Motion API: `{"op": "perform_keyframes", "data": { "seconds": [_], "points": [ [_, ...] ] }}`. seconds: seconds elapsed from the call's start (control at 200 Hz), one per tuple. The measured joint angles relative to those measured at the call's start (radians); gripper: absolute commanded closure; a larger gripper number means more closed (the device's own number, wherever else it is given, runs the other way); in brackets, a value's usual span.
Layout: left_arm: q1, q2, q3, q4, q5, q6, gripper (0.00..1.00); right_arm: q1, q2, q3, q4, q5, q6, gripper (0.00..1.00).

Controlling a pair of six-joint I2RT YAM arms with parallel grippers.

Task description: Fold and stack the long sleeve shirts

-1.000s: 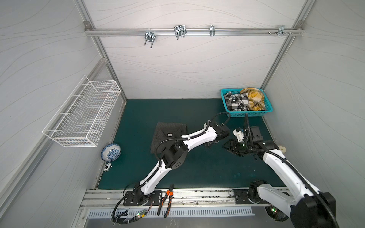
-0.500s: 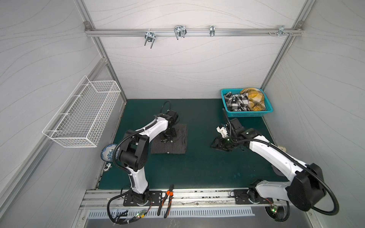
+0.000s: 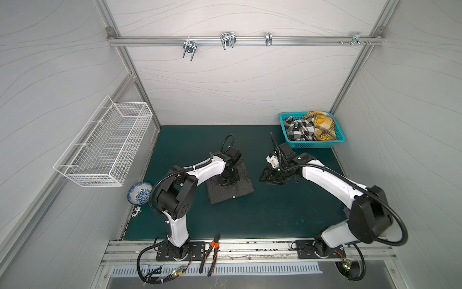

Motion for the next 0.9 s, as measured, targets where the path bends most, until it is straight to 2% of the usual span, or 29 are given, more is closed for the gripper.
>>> {"op": "perform_keyframes", "data": {
  "seconds": [0.09,0.17,0.225,0.31,0.39,0.52,0.645,0.745,0.805,0.9],
  "points": [
    [0.071,-0.079,-0.01,-0.014,-0.006,-0.003,0.71,0.018,0.132,0.115,-0.011,0.014,-0.035,0.51],
    [0.186,-0.177,-0.044,-0.008,0.0,-0.002,0.65,0.037,0.237,0.206,-0.012,0.035,-0.071,0.53],
    [0.269,-0.221,-0.065,-0.003,0.018,0.003,0.65,0.047,0.294,0.257,-0.016,0.052,-0.087,0.56],
    [0.378,-0.207,-0.072,0.011,0.052,0.011,0.67,0.059,0.38,0.335,-0.024,0.067,-0.116,0.62],
    [0.43,-0.143,-0.071,0.029,0.089,0.021,0.67,0.066,0.443,0.388,-0.026,0.079,-0.13,0.64],
    [0.443,-0.023,-0.037,0.026,0.125,0.041,0.68,0.074,0.489,0.41,-0.029,0.086,-0.141,0.69],
    [0.441,0.068,0.048,0.018,0.134,0.067,0.7,0.084,0.51,0.413,-0.031,0.089,-0.151,0.86],
    [0.433,0.113,0.098,0.02,0.142,0.086,0.73,0.087,0.516,0.403,-0.027,0.102,-0.141,0.97],
    [0.423,0.134,0.108,0.021,0.142,0.098,0.75,0.087,0.503,0.368,-0.004,0.103,-0.13,1.0],
    [0.372,0.154,0.108,0.019,0.132,0.117,0.8,0.086,0.459,0.267,0.034,0.102,-0.105,1.0]
  ]
}}
